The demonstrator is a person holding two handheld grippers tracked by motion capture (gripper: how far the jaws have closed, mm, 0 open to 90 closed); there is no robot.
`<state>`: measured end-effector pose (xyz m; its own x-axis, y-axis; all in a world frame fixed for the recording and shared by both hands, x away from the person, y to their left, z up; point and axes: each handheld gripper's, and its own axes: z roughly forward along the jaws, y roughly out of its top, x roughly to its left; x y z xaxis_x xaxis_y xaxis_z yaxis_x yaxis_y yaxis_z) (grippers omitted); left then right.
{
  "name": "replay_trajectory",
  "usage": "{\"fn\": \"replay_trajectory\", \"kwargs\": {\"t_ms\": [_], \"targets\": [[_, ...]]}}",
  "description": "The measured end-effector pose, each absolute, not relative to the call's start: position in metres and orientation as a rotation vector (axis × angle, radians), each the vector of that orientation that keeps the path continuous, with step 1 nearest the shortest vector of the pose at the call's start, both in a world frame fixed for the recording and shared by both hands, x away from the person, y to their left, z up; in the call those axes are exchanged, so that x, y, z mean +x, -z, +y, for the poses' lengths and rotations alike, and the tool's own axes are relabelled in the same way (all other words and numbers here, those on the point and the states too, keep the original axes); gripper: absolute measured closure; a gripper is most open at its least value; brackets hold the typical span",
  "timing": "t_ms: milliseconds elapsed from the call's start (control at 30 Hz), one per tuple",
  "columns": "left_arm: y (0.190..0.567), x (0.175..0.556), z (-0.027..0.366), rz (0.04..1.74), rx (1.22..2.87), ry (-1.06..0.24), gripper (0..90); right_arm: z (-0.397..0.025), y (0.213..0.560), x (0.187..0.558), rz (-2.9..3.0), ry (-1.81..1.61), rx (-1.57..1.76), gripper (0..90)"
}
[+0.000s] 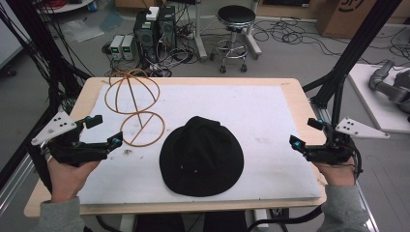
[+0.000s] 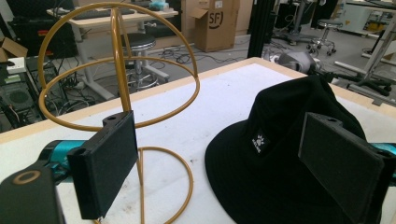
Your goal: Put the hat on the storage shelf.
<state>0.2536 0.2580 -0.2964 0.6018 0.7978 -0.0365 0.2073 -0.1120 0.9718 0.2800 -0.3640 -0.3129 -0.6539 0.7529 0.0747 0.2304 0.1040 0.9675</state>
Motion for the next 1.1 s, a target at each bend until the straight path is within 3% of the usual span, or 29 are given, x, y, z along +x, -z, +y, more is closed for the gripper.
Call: {"fn": "replay_trajectory", "kwargs": {"t_ms": [467, 1100], "targets": [[0.296, 0.253, 0.257, 0.849, 1.647, -0.619, 11.9, -0.356, 0.311, 0.280, 1.968, -1.586, 0.934, 2.1], [0.304, 0.232, 0.268, 0.877, 1.652, -0.615, 11.9, -0.268, 0.310, 0.312, 2.204, -1.592, 0.697, 2.1]]}}
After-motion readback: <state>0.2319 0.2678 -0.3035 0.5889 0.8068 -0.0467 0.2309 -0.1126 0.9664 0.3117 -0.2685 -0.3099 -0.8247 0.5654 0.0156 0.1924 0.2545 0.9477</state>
